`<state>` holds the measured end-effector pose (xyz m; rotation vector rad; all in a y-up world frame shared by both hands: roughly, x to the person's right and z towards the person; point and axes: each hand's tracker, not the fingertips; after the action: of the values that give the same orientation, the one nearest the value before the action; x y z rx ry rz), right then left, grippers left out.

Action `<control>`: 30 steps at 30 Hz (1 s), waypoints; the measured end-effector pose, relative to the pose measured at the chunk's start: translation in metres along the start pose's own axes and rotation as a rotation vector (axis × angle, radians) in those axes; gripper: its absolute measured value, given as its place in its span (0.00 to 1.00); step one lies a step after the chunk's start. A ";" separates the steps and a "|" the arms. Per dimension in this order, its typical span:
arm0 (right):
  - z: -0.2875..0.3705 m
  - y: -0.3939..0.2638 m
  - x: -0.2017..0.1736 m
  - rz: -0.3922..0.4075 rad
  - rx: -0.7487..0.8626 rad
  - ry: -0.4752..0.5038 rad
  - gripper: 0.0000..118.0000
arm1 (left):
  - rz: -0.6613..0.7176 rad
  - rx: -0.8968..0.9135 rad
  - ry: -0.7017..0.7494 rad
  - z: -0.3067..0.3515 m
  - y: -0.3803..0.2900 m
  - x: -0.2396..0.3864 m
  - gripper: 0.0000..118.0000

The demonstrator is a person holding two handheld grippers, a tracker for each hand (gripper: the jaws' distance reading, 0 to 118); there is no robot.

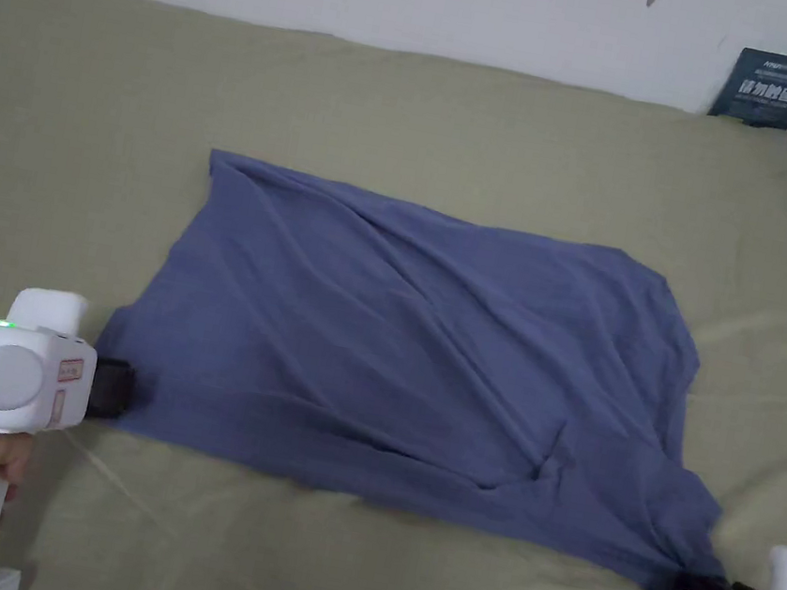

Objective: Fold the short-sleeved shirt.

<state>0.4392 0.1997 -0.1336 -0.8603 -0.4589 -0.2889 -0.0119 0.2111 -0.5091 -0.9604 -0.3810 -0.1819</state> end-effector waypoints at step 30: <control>-0.002 0.175 -0.007 0.063 0.095 0.008 0.12 | 0.088 0.074 -0.101 0.009 0.126 0.010 0.00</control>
<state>0.5074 0.3069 -0.2536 -0.7788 -0.4337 -0.2104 0.0348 0.2901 -0.5964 -0.9134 -0.4349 -0.0390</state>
